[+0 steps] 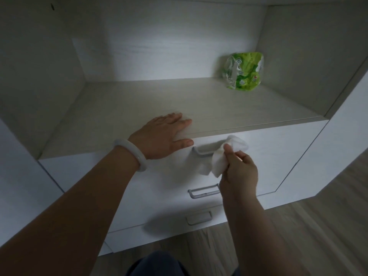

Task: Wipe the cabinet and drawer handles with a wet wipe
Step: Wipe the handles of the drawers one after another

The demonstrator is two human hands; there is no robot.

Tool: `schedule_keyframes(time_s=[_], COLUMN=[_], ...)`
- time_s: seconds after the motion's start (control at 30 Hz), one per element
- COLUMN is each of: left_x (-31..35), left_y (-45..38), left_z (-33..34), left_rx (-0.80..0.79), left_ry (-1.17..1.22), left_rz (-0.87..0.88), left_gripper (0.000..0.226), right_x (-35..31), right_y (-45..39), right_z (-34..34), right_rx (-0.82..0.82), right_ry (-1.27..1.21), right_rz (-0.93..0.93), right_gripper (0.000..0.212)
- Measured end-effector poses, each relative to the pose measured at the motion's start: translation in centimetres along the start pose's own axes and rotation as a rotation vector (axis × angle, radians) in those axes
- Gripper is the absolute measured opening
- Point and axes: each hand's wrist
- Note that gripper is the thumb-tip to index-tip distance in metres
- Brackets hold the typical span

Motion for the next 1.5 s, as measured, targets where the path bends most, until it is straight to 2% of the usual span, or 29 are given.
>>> schedule_keyframes(time_s=[0.17,0.37,0.5,0.63,0.8,0.93,1.03,1.1,1.17,1.23,1.27,1.33,1.4,1.5], left_x=[0.0,0.1,0.1,0.0,0.2,0.3,0.2,0.1,0.0,0.0,-0.1,-0.1,-0.1,-0.2], left_y=[0.0,0.0,0.2,0.1,0.1,0.3,0.3,0.2,0.2,0.0,0.0,0.0,-0.1,0.0], left_z=[0.0,0.0,-0.2,0.1,-0.1,-0.3,-0.2,-0.2,-0.1,-0.1,0.0,0.1,0.1,0.2], left_rx=[-0.002,-0.003,-0.005,-0.006,-0.009,-0.010,-0.004,-0.001,-0.004,-0.003,0.000,0.006,0.003,-0.002], left_ry=[0.000,-0.017,-0.015,-0.013,-0.021,-0.007,-0.002,0.005,0.002,-0.002,-0.005,-0.011,-0.004,-0.003], left_rz=[0.005,-0.004,-0.008,-0.004,-0.009,-0.008,-0.005,0.000,0.001,0.004,0.007,0.012,0.012,0.004], left_gripper=[0.070,0.071,0.071,0.073,0.070,0.070,0.070,0.070,0.070,0.070,0.071,0.073,0.075,0.083], right_x=[0.4,0.9,0.9,0.0,1.6,0.4,-0.9,-1.6,-2.1,-2.1,-2.1,-2.0,-2.2,-3.1], right_y=[0.0,1.1,1.6,0.6,1.4,0.2,-1.4,-2.1,-2.3,-2.1,-1.8,-1.7,-1.8,-2.3], right_z=[-0.3,1.1,1.4,0.5,2.2,0.7,-0.8,-1.5,-1.7,-1.5,-1.3,-1.3,-1.9,-3.0], right_rx=[-0.279,-0.369,-0.340,-0.288,-0.394,-0.393,-0.426,-0.368,-0.232,-0.071,-0.028,-0.050,-0.121,-0.261], right_ry=[-0.202,-0.220,-0.122,-0.136,-0.066,-0.083,-0.072,-0.075,0.070,0.429,0.607,0.760,0.821,0.859], right_rz=[0.151,0.229,0.210,0.144,0.201,0.128,0.075,0.059,-0.010,-0.158,-0.237,-0.354,-0.394,-0.305], right_gripper=[0.016,0.008,0.004,0.004,0.009,0.011,0.025,0.033,0.023,0.009,0.015,0.017,0.014,0.018])
Point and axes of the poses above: each hand's wrist, its own y-axis away from the middle knuckle, its own z-axis out of the palm, x = y × z, and after that the axes turned 12 degrees about -x, right-handed
